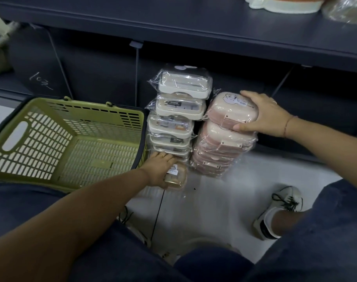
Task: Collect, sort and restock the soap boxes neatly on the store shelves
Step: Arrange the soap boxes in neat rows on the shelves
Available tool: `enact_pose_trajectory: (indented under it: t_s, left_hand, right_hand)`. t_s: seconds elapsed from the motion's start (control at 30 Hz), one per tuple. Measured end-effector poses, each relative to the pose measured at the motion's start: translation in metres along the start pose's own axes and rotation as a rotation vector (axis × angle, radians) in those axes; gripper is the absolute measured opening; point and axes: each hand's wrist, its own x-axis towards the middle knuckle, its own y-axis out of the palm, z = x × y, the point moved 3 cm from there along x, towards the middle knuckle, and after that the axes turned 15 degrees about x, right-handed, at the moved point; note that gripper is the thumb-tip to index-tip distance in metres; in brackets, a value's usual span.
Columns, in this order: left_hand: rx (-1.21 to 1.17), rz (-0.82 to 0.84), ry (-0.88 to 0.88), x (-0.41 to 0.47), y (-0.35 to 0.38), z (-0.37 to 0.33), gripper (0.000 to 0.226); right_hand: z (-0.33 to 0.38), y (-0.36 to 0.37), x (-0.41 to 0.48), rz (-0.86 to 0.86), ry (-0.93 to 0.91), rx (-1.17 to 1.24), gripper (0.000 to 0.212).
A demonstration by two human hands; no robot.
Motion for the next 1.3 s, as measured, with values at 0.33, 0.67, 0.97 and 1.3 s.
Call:
enact_pose_trajectory:
  t_s: [0.33, 0.67, 0.97, 1.3]
  left_hand:
    - [-0.357, -0.042, 0.141, -0.044, -0.117, 0.0, 0.106]
    - [-0.505, -0.62, -0.101, -0.068, -0.281, 0.106, 0.106]
    - [-0.437, -0.772, -0.294, 0.008, -0.322, 0.196, 0.087]
    - [-0.655, -0.774, -0.551, 0.033, -0.279, 0.236, 0.109]
  right_hand:
    - [0.052, -0.038, -0.022, 0.125, -0.098, 0.048, 0.111]
    - [0.115, -0.129, -0.025, -0.24, -0.321, 0.302, 0.098]
    - [0.177, -0.164, 0.128, -0.434, -0.321, -0.113, 0.097]
    - [0.176, -0.183, 0.259, -0.382, -0.157, -0.38, 0.085]
